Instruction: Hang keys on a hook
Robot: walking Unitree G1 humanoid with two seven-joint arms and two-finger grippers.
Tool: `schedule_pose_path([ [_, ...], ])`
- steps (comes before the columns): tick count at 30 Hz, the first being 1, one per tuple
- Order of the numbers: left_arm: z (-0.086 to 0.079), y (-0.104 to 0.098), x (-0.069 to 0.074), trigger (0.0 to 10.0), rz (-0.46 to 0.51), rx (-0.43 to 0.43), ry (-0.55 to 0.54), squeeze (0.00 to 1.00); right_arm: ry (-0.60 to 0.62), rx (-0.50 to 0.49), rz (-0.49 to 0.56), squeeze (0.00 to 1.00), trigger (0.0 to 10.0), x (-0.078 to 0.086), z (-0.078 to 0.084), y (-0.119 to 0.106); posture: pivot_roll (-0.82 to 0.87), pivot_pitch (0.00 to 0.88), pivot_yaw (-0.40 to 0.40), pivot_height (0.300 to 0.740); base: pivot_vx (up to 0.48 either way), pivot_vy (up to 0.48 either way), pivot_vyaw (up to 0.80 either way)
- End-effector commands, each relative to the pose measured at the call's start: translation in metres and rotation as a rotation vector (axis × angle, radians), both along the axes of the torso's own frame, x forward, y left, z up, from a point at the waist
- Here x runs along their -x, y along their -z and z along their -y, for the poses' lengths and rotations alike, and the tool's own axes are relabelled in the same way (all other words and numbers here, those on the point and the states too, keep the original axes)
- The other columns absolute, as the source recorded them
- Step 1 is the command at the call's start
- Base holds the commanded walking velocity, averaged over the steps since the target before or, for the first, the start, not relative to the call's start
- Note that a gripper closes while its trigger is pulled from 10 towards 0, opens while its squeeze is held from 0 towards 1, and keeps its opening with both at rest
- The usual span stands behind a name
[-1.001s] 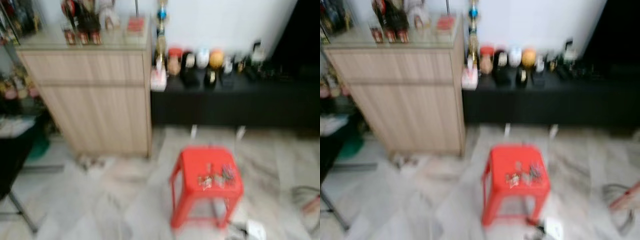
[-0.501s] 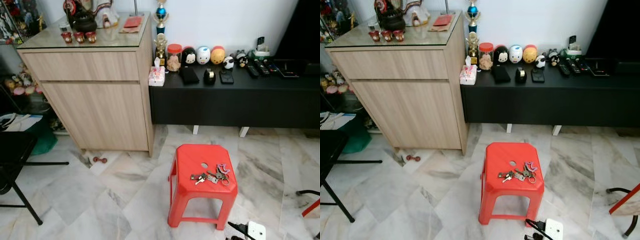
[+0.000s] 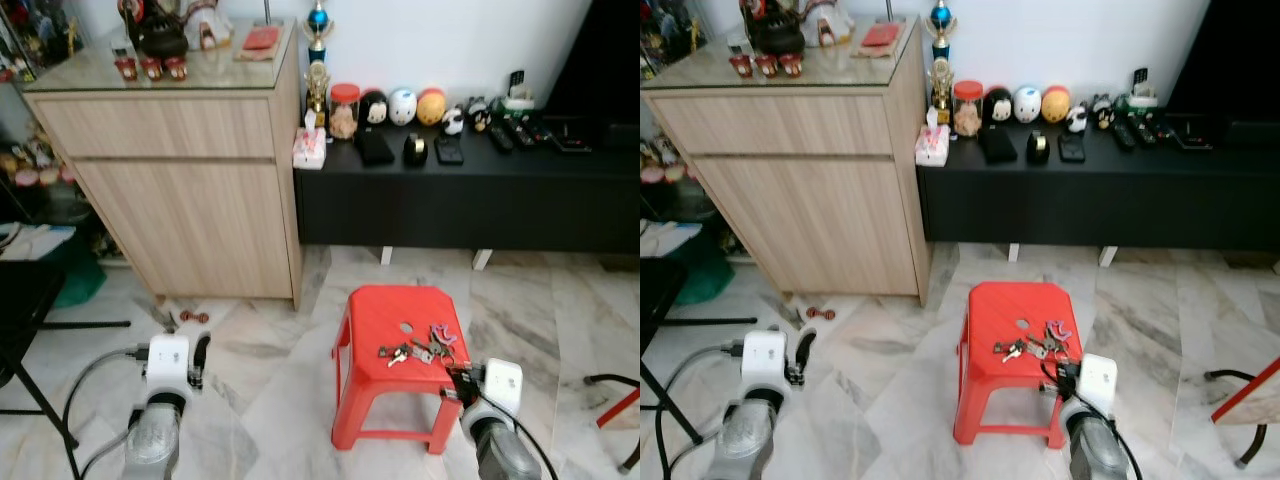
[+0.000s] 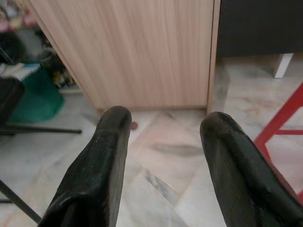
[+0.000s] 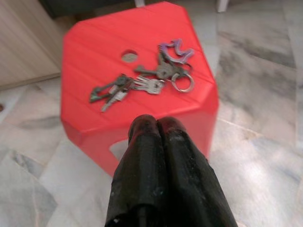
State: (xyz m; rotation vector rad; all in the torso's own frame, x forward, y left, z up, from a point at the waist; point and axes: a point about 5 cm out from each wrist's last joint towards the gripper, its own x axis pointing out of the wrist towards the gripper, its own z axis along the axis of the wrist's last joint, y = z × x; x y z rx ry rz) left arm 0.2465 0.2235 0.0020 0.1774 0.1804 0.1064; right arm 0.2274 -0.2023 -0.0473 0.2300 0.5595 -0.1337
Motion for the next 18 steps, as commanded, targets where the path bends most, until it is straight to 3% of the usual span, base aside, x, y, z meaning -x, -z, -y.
schedule_pose_path([
  [1, 0.001, -0.016, -0.007, 10.0, 0.094, 0.001, 0.027, 0.00, 0.000, 0.006, 0.074, 0.00, 10.0, -0.011, 0.001, -0.011, -0.02, 0.000, -0.027, 0.740, 0.000, 0.000, 0.00],
  [6, 0.005, -0.021, 0.003, 10.0, 0.133, 0.042, 0.046, 0.00, -0.038, 0.004, 0.156, 0.00, 10.0, -0.013, -0.004, -0.017, -0.02, 0.000, -0.034, 0.740, 0.000, 0.000, 0.00],
  [7, 0.005, -0.021, 0.004, 10.0, 0.131, 0.049, 0.042, 0.00, -0.044, -0.003, 0.160, 1.00, 10.0, -0.012, -0.005, -0.017, -0.02, 0.000, -0.033, 0.740, 0.000, 0.000, 0.00],
  [18, -0.003, -0.025, -0.002, 10.0, 0.085, 0.062, 0.038, 0.00, -0.028, 0.007, 0.126, 1.00, 10.0, -0.012, -0.004, -0.015, 0.00, 0.000, -0.022, 0.740, 0.000, 0.000, 0.00],
])
